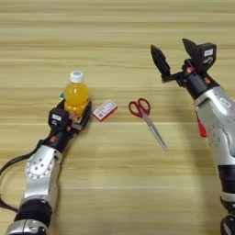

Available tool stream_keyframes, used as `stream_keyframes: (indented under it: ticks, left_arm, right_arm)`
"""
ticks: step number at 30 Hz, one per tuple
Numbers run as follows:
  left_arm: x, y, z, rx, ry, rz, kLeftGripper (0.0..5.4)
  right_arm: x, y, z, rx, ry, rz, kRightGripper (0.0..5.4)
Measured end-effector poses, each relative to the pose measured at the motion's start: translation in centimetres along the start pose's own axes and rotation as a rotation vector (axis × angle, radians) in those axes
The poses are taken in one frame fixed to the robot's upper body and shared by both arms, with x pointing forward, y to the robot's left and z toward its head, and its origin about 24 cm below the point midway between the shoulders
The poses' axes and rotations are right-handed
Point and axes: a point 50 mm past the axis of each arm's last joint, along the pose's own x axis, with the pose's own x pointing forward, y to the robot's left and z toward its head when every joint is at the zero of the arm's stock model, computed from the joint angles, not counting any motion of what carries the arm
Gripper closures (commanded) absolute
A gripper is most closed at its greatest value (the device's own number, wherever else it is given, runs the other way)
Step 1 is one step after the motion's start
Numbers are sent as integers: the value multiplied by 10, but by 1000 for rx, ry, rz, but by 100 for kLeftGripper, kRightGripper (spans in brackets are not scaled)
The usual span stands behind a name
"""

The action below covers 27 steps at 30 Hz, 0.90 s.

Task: Move the objects on the table

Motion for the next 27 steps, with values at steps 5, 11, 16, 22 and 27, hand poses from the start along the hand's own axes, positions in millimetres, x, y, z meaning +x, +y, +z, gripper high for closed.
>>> stream_keyframes:
  ticks: [5,11,16,22,27]
  left_arm:
    - [3,0,-2,-5,7,1,200]
    - [5,1,-4,-6,8,6,200]
    - [5,1,-4,-9,4,11,200]
    - [5,1,-4,-13,2,13,200]
    - [5,0,-4,-15,1,17,200]
  right_arm:
    - [0,-2,-4,4,15,-5,0]
    - [2,-8,-7,-26,28,-26,0]
    - [-15,-50,-42,-68,171,-175,0]
    - [-21,-63,-59,-110,197,-205,0]
    - [-31,-88,-72,-164,246,-293,0]
